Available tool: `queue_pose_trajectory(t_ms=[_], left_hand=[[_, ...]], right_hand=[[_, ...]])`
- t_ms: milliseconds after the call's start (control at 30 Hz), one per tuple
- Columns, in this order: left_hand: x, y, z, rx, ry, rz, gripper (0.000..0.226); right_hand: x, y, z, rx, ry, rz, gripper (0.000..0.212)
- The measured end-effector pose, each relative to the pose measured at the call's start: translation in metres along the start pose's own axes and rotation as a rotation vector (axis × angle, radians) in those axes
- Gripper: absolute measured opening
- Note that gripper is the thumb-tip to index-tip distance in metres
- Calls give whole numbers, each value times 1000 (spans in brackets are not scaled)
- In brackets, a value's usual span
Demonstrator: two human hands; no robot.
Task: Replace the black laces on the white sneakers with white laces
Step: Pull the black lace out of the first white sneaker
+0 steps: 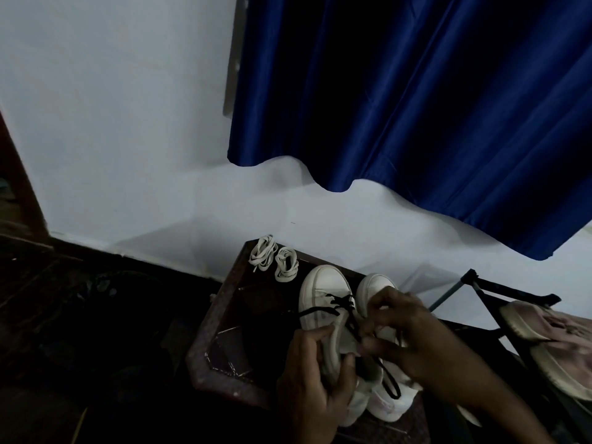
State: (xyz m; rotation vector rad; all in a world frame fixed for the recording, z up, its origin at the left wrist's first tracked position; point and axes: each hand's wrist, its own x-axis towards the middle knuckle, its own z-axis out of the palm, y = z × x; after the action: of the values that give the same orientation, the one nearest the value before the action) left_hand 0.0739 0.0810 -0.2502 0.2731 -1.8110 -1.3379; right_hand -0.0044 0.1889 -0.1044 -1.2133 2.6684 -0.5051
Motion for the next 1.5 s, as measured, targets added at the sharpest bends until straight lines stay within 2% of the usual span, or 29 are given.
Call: queue_pose_trajectory(t_ms=[33, 100, 167, 200, 300, 500, 633, 667, 767, 833, 900, 1033, 1100, 1167, 1267, 1367, 1500], left_hand=[[0, 0, 0, -2, 7, 4, 38], [0, -1, 0, 0, 21, 20, 38], [1, -2, 0, 5, 26, 29, 38], [0, -2, 0, 2, 29, 29, 37], [0, -1, 1, -7, 22, 28, 39], [0, 0, -1, 12, -3, 28, 40], [-1, -2, -2, 80, -9, 50, 44], [-1, -1, -2, 89, -13, 52, 43], [-1, -1, -2, 76, -18, 42, 41], [1, -2, -2, 67, -14, 38, 40], [1, -1, -2, 65, -13, 32, 40], [-1, 2, -2, 23, -4, 18, 35], [-1, 1, -3, -17, 20, -23, 28], [-1, 1, -3, -46, 31, -101, 28], [6, 4, -9, -51, 22, -169, 28], [25, 13, -21, 45, -64, -67, 28], [48, 21, -42, 268, -253, 21, 30]], right_hand=[[-9, 0, -18, 17, -90, -54, 5], [-22, 3, -49, -47, -165, -66, 20], [-21, 8, -59, -112, -180, 38, 36], [-16, 8, -55, -164, -181, 89, 36], [4, -4, -17, -239, -74, 199, 22], [24, -5, 32, -303, 116, 280, 24], [19, -10, 30, -200, 189, 211, 6], [14, -11, 24, -212, 147, 186, 3], [-12, -13, -8, -209, -158, 118, 7], [-22, -17, -32, -168, -209, 105, 5], [-26, -22, -47, -84, -137, 167, 11], [-7, -9, -62, 122, 205, 285, 13], [12, 3, -67, 130, 418, 329, 10], [33, 18, -65, 95, 533, 375, 8], [53, 28, -45, 27, 396, 367, 9], [51, 33, -21, 71, 317, 349, 17], [40, 34, 2, 95, 311, 180, 19]])
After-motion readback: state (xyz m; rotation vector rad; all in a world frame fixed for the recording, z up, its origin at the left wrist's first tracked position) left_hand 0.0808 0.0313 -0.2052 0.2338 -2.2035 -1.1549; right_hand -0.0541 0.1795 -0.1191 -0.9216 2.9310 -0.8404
